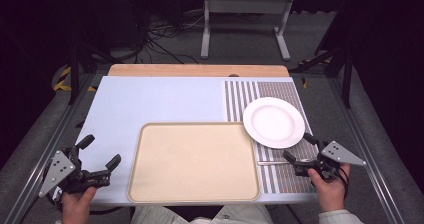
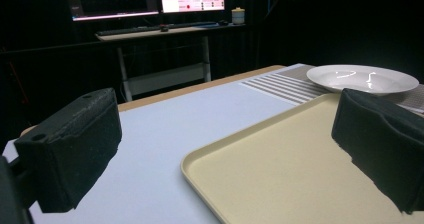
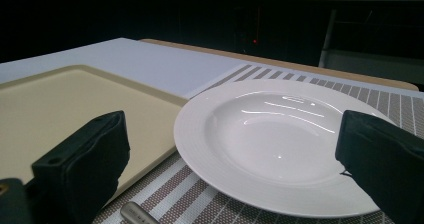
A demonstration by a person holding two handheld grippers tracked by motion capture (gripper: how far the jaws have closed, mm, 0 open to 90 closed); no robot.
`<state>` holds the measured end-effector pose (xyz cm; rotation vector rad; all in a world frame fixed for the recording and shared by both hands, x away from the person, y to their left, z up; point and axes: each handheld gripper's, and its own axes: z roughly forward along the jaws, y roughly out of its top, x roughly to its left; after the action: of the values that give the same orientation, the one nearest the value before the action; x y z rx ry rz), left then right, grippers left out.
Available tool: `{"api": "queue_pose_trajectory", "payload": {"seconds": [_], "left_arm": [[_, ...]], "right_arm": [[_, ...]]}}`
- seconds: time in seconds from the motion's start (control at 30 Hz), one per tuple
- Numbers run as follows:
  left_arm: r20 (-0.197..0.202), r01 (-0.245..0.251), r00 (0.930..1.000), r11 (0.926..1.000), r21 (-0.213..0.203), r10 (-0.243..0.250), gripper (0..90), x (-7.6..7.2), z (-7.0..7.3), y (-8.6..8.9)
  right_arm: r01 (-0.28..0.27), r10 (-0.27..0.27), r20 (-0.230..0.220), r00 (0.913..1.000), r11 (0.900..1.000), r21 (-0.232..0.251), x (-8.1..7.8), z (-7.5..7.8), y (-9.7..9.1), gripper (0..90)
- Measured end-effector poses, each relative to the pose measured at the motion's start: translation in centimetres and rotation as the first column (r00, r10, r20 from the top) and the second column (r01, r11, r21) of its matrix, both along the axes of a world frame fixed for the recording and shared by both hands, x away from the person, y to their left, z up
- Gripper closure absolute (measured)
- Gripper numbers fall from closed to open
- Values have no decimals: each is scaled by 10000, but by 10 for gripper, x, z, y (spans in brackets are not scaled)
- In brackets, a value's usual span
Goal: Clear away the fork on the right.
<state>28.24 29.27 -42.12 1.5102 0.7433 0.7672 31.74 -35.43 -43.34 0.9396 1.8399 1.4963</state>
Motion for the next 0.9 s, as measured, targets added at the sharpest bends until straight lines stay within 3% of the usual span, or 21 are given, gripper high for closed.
{"api": "queue_pose_trajectory", "payload": {"seconds": [0.9], "left_arm": [[-28, 10, 10000, 10000, 16, -9, 5, 0, 0, 1]], "right_arm": [[-139, 138, 142, 9998, 9999, 103, 2, 5, 1, 17]]}}
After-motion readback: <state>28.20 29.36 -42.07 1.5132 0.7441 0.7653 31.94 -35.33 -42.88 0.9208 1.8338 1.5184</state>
